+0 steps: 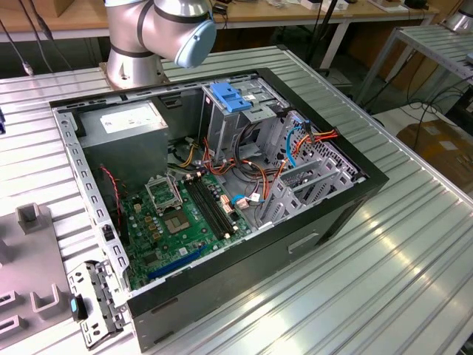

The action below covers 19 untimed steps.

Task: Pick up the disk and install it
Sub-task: 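Pick up the disk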

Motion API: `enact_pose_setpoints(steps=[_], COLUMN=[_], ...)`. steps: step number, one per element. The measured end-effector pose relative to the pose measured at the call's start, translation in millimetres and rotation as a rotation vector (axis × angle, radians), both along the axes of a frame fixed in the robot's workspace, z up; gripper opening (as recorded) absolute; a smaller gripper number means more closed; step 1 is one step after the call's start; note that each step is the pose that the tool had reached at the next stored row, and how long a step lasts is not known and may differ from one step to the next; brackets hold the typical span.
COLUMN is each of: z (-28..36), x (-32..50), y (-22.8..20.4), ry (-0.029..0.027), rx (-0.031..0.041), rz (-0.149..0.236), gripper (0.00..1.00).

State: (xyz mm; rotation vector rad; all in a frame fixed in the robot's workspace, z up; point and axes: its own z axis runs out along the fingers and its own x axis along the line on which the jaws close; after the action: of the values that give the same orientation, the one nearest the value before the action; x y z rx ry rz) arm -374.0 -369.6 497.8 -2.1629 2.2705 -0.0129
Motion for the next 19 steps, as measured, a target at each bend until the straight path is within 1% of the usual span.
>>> enact_pose_setpoints(steps=[6,9,19], z=[0.0,0.0,0.0], x=[6.4,12.4,22.5], y=[0.0,0.0,0.0], ry=[0.0000,0.0000,0.0000], rx=[0.0000,0.0000,0.0000], rz=[0.000,0.000,0.000], gripper=[0.37,0.37,0.37])
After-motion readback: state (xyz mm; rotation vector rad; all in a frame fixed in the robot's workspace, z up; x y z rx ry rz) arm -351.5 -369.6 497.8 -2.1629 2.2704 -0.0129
